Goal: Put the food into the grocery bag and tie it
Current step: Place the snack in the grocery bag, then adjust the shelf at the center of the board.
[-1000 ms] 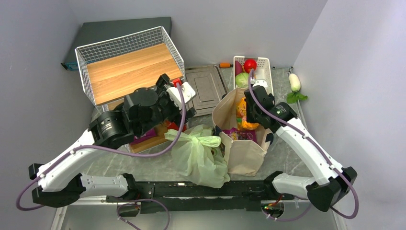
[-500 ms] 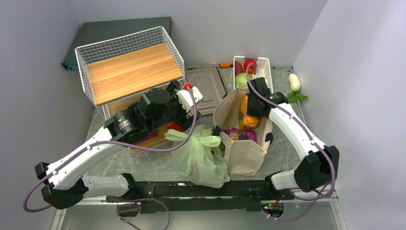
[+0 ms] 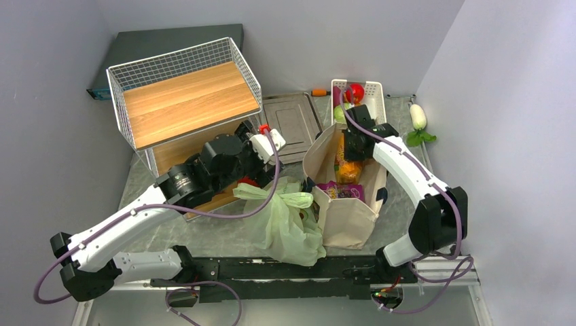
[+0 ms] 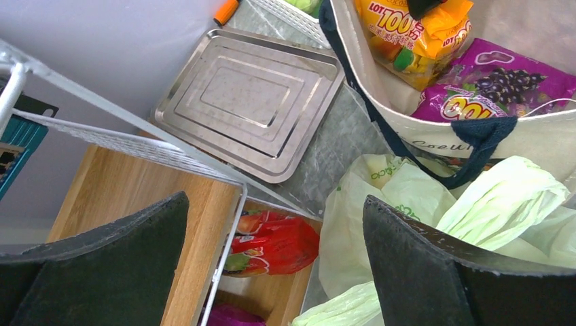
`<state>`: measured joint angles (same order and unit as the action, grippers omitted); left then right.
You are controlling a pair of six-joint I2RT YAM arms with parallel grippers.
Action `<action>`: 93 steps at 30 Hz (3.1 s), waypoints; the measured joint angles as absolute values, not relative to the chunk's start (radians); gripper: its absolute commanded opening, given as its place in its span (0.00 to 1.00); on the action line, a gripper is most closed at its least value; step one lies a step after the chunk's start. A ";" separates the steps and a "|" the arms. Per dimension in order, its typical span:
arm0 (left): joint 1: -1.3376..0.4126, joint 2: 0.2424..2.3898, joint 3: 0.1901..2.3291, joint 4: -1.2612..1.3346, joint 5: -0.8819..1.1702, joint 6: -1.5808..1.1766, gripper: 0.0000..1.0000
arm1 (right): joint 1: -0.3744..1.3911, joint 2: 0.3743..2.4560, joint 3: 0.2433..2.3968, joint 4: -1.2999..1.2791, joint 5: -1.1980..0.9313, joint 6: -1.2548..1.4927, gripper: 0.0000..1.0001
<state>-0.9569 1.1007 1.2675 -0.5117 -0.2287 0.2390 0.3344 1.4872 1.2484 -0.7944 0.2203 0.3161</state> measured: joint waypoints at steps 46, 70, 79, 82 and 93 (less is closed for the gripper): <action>-0.884 1.031 1.202 -0.429 -0.402 0.178 0.99 | 0.875 1.225 1.452 -0.751 0.005 0.054 0.84; -0.875 1.003 1.165 -0.440 -0.447 0.169 0.99 | 1.023 1.310 1.325 -0.632 -0.091 0.011 1.00; -0.874 1.003 1.161 -0.457 -0.493 0.158 0.99 | 1.043 1.268 1.241 -0.590 -0.090 0.037 1.00; -0.870 1.002 1.161 -0.452 -0.503 0.144 0.99 | 1.045 1.239 1.228 -0.598 -0.087 0.038 1.00; -0.839 0.941 1.124 -0.401 -0.564 0.112 0.99 | 1.046 1.204 1.227 -0.596 -0.089 0.038 1.00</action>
<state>-0.8391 0.9409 1.1240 -0.4007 -0.5636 0.1123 1.0462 1.2037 1.2274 -0.5964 -0.0895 0.0380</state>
